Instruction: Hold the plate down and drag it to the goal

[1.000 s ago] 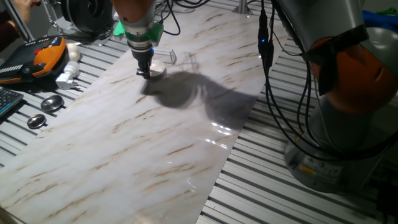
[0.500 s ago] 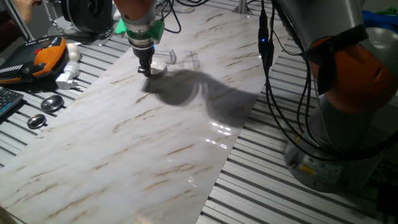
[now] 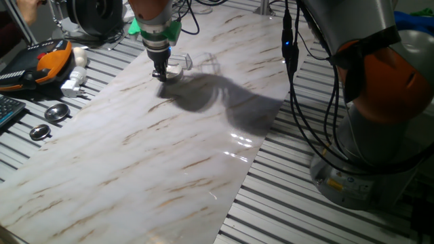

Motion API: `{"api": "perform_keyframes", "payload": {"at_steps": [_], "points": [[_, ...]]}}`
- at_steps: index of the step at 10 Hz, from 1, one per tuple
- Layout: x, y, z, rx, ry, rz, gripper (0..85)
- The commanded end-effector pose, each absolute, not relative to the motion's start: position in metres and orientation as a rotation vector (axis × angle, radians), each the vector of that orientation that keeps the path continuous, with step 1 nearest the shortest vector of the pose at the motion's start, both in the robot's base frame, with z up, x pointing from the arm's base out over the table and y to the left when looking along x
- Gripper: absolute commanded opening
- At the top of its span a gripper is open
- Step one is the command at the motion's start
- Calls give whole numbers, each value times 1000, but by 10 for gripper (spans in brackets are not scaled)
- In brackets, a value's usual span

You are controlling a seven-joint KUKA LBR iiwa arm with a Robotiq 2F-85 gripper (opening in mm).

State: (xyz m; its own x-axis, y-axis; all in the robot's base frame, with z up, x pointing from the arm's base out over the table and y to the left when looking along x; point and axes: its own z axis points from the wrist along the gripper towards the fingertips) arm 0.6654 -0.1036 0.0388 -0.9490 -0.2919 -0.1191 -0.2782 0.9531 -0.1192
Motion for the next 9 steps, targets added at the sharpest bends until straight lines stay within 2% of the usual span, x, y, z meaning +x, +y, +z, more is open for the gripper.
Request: {"api": "perform_keyframes", "payload": {"at_steps": [1,9], "points": [[665,-105,39,-432,2972,-152,0],[668,-118,36,-434,2965,-153,0]]}}
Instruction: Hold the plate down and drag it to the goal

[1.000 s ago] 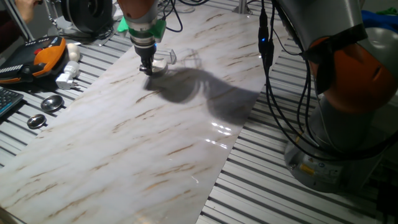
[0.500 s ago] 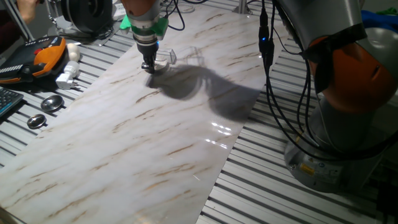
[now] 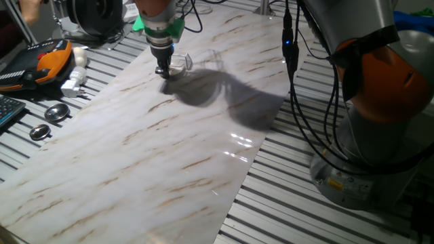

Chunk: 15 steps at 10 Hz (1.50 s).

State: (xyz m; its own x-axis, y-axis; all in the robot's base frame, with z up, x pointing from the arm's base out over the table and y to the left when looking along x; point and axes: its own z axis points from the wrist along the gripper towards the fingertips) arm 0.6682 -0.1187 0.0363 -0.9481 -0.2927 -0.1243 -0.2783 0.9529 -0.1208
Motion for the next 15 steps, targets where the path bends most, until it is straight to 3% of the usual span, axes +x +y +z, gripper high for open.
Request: {"api": "perform_keyframes", "payload": {"at_steps": [1,15], "points": [[669,-120,36,-438,2963,-153,0],[674,-125,37,-485,2943,-191,0]]}}
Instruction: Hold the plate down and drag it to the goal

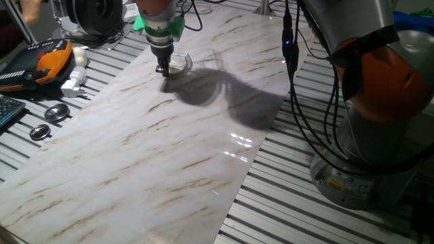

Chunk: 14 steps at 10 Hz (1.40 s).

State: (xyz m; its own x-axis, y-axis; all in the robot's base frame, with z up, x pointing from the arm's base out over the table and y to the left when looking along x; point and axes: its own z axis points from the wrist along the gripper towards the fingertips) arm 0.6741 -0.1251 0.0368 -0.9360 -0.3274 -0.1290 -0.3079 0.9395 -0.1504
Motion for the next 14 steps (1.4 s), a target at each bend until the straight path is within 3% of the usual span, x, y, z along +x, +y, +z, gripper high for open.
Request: {"api": "perform_keyframes", "payload": {"at_steps": [1,6,9,14], "points": [[674,-125,37,-485,2942,-196,0],[676,-110,45,-401,2983,-153,0],[669,-80,54,-127,3037,43,0],[652,-57,96,-70,3091,-16,0]]}}
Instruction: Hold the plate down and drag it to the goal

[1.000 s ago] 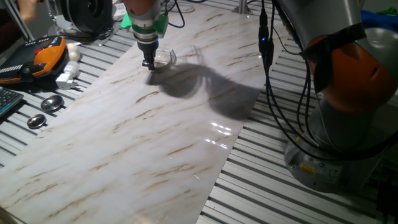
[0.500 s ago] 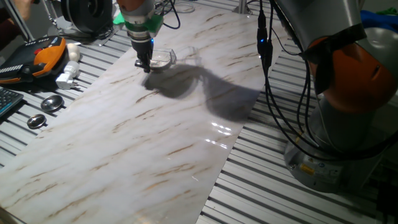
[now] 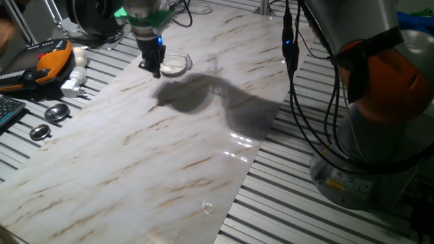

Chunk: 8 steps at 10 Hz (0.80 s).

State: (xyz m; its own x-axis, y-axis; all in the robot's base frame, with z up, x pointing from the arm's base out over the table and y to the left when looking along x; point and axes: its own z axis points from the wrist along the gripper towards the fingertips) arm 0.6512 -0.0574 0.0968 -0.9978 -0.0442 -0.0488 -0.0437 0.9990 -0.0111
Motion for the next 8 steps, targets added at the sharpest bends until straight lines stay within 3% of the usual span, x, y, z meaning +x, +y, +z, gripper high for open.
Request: {"api": "perform_keyframes", "payload": {"at_steps": [1,8], "points": [[648,-57,102,-53,3089,-15,0],[634,-42,120,28,3107,-4,0]]}}
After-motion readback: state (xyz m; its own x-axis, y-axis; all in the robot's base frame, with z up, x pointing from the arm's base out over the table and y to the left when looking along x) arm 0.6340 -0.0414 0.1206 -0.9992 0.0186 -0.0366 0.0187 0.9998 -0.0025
